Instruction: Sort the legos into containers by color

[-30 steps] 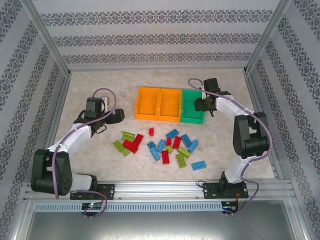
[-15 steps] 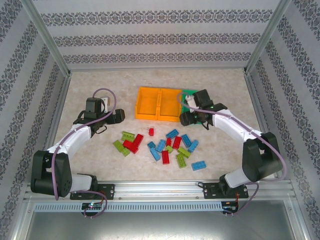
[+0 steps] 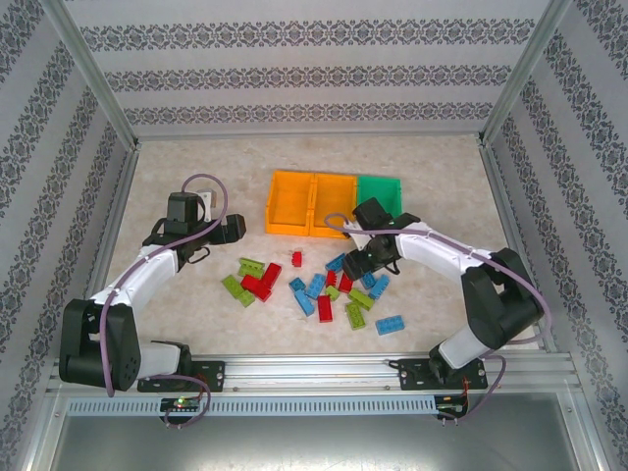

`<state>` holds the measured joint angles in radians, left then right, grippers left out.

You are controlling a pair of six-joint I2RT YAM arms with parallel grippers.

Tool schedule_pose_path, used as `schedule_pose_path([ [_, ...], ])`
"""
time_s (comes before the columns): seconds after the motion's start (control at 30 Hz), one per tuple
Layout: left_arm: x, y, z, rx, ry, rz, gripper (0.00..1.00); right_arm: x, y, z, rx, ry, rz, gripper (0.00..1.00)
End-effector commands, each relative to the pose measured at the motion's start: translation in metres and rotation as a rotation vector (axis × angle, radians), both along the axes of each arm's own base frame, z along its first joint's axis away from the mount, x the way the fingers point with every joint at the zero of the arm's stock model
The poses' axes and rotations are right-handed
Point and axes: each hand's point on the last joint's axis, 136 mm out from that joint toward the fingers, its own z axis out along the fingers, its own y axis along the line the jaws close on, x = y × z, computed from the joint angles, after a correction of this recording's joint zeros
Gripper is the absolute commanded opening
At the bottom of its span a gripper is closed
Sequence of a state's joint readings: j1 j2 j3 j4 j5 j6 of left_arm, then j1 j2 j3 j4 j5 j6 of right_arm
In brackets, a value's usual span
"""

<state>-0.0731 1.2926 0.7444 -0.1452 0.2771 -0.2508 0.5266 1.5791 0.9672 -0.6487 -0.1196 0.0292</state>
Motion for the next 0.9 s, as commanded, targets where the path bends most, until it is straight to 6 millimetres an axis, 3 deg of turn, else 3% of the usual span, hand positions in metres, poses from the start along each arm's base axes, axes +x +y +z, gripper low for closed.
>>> schedule_pose_path([
  [0.0,-0.002,-0.006,0.009,-0.002,-0.042,-0.026,1.00,-0.014,-0.013,-0.011,-0.076,0.048,-0.005,0.64],
  [0.47,-0.002,-0.006,0.008,-0.010,-0.040,-0.022,1.00,-0.010,-0.023,-0.026,-0.176,0.091,0.000,0.56],
  [0.7,-0.001,-0.008,0.008,-0.018,-0.037,-0.022,1.00,-0.003,-0.019,-0.020,-0.153,0.057,-0.030,0.33],
  [0.87,-0.001,-0.013,0.010,-0.008,-0.041,-0.046,1.00,0.009,-0.012,0.003,-0.068,-0.020,-0.073,0.23],
])
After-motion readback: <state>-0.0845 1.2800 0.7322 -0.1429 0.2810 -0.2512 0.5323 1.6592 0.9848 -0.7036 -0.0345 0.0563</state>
